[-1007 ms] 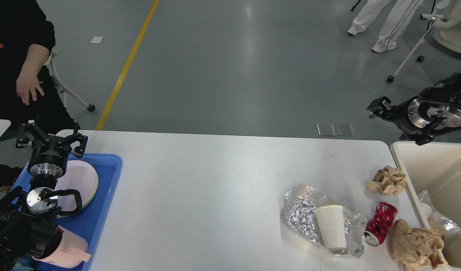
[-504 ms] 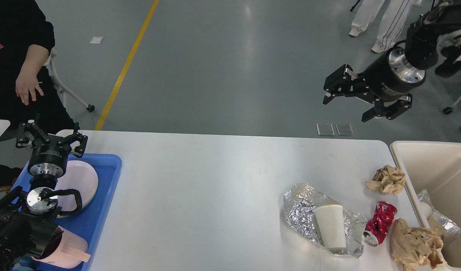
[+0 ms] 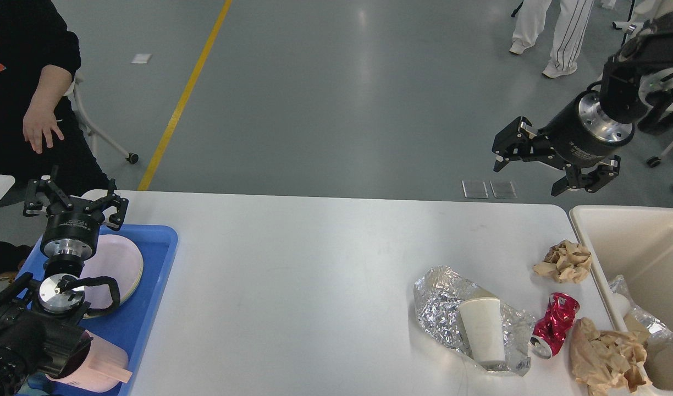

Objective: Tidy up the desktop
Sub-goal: 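Bring the right gripper back toward the red can, then lower the right gripper onto the red can and grasp it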

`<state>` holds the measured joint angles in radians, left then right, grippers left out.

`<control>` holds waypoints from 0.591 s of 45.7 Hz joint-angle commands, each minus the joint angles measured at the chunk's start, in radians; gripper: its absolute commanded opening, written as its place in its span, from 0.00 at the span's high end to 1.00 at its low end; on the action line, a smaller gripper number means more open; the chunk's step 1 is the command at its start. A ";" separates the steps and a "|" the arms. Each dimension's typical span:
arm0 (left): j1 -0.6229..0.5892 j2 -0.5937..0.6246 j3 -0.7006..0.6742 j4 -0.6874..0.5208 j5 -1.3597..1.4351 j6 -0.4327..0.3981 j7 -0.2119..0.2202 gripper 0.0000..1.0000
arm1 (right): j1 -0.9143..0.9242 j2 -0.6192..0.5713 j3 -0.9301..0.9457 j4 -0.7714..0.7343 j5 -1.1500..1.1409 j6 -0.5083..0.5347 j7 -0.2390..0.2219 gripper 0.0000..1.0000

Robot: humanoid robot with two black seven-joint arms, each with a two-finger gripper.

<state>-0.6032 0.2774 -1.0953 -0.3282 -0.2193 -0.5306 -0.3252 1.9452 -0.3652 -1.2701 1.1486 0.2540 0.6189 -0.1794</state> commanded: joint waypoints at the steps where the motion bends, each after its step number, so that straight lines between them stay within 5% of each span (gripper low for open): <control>1: 0.000 -0.001 0.000 0.000 0.000 0.000 0.000 0.04 | -0.118 -0.023 0.017 -0.006 0.010 -0.030 0.001 0.00; 27: -0.001 0.000 0.000 0.000 0.000 0.000 0.000 0.04 | -0.491 -0.037 0.041 -0.070 0.013 -0.330 0.001 0.00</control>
<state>-0.6028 0.2772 -1.0953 -0.3282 -0.2193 -0.5306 -0.3252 1.5043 -0.4048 -1.2288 1.0828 0.2643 0.3744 -0.1777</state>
